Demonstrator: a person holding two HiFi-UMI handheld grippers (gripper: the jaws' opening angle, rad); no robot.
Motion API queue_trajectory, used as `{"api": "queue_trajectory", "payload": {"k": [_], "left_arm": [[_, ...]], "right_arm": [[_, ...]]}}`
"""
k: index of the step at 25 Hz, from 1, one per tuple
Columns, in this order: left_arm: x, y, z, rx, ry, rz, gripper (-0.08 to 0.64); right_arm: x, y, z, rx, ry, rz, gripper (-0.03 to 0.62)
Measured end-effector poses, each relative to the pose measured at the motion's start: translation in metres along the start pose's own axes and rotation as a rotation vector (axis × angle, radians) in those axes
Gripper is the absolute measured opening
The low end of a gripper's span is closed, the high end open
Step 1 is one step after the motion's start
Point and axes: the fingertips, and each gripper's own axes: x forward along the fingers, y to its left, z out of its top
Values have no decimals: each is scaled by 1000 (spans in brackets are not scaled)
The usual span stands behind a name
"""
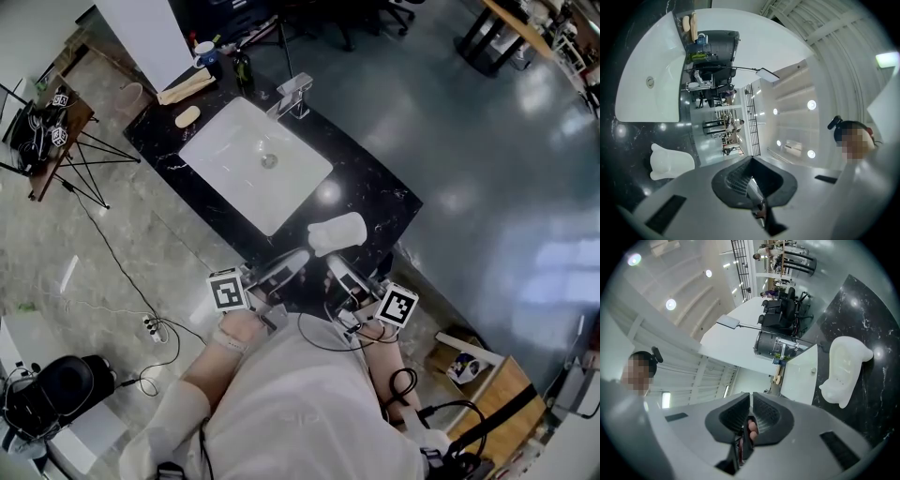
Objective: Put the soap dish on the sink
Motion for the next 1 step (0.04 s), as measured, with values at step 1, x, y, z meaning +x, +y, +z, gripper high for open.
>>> {"api": "queue_trajectory", "payload": {"k": [1], "left_arm": [[0,0,0,0,-1,0,6]], "right_arm": [[0,0,0,1,1,-1,41]]}}
